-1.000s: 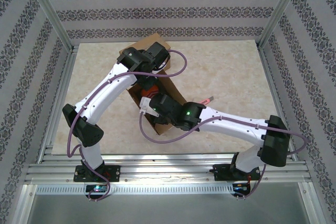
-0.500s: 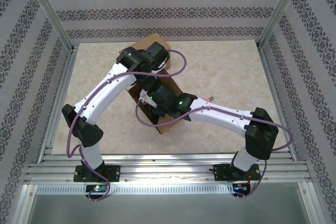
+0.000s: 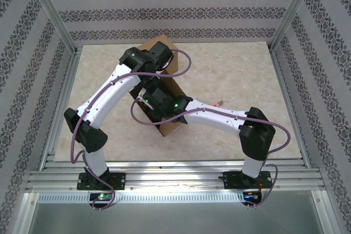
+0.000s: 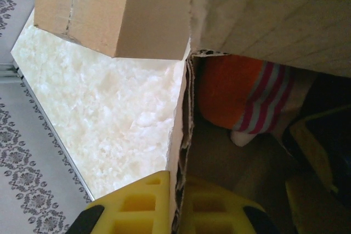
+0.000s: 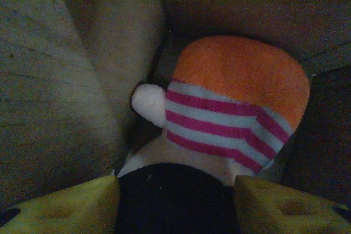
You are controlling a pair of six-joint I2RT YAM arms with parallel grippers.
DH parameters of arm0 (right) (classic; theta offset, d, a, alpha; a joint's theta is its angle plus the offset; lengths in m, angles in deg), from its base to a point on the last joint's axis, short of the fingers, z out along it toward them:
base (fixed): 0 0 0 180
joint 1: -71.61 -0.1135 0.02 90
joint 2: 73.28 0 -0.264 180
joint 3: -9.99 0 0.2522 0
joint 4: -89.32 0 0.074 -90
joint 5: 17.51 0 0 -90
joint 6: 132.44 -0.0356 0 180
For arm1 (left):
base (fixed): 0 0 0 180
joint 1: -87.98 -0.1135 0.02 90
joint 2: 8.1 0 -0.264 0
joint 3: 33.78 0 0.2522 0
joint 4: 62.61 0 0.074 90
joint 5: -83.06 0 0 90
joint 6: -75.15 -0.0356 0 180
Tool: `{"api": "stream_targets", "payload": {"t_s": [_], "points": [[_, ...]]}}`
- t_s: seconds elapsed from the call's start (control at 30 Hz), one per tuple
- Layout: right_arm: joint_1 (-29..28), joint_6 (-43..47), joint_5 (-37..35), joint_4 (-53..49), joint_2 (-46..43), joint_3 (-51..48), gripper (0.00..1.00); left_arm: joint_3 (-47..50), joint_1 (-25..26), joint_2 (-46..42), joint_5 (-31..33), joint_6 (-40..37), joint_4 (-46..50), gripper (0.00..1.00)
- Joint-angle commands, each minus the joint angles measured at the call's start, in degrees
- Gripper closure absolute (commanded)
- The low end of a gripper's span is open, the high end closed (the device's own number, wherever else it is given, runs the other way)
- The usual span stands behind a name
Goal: Unpack the express box
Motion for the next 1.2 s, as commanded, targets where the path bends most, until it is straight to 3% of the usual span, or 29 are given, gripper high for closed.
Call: {"api": "stream_targets", "payload": {"t_s": [0.0,0.4,0.67,0.9,1.03,1.17], "points": [[0.69,-3.56,-1.07,-4.52,5.56,-1.15,0.42,-1.19,1.75,-2.19,-4.19,0.62,1.80,1.00],[-2.35,0.98,-5.44,3.51,2.05,-9.91,0.35,-0.84,1.75,-1.39,-1.44,0.60,1.99,1.00],[-0.87,-2.23,-6.28,-0.57,7.48,-5.49,0.23,-0.29,1.75,-1.79,-2.95,1.24,1.93,1.00],[0.03,-5.12,-4.35,-0.87,13.58,-2.64,0.22,-0.05,1.76,-2.22,-3.65,1.40,1.74,1.00],[0.04,-5.39,-3.71,-0.53,13.48,-2.69,0.34,0.95,1.75,-2.72,-3.63,1.41,1.21,1.00],[0.03,-5.49,-3.89,0.22,11.24,-3.92,0.77,2.19,1.76,-3.01,-3.48,1.55,0.35,1.00]]}}
